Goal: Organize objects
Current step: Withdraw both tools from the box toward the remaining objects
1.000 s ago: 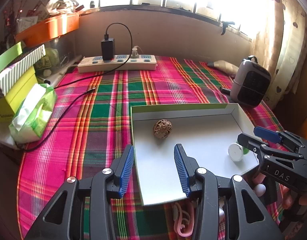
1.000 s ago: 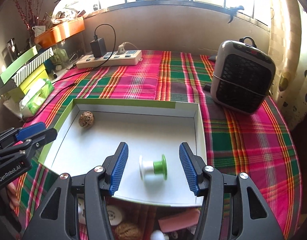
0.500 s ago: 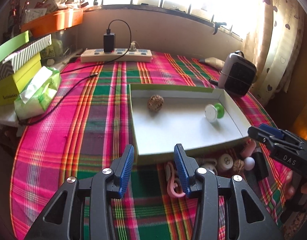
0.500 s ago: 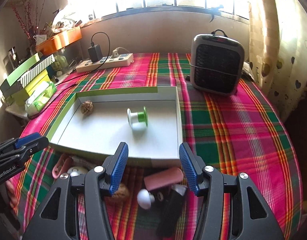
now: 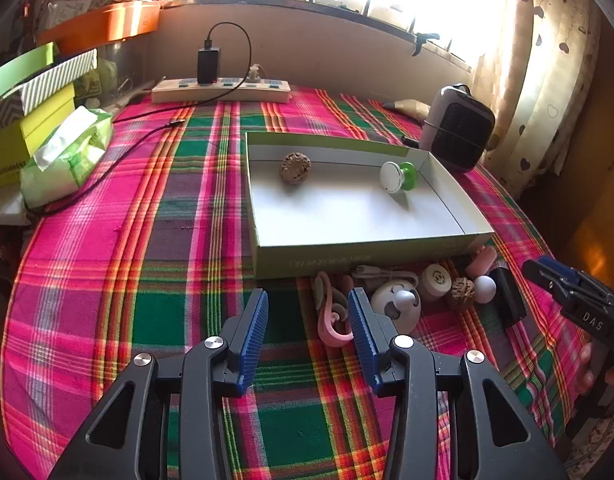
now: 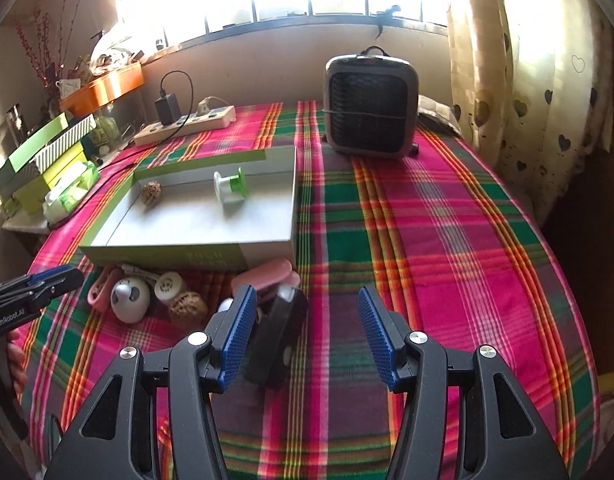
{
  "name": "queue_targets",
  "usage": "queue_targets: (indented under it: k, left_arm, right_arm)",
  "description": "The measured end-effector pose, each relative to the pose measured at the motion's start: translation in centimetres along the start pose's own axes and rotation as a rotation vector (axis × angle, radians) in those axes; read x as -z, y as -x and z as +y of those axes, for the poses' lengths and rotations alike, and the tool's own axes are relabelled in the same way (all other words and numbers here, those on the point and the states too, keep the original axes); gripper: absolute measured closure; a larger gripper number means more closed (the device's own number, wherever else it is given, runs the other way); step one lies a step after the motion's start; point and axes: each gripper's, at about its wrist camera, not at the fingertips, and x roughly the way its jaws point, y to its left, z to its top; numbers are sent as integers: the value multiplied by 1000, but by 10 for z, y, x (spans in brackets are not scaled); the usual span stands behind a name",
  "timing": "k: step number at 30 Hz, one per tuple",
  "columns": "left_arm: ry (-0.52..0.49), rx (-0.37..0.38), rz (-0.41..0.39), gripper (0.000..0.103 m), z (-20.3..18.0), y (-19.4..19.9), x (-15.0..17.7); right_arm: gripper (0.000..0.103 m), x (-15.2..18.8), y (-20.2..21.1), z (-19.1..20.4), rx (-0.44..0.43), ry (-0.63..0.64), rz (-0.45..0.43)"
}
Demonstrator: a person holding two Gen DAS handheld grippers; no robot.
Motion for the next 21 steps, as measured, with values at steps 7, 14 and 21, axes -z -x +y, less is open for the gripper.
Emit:
queue_targets:
  k: [7, 14, 21]
  left_arm:
    - [1, 2, 24, 63, -1, -4, 6]
    - [2, -3, 27, 63, 0, -5, 5]
    - [-6, 4, 45, 63, -2, -9, 7]
  right_arm:
    - [49, 13, -11, 2, -11, 12, 44]
    - [49, 15, -15, 7, -21, 34, 55]
    - [49, 15, -24, 14, -4, 57, 79]
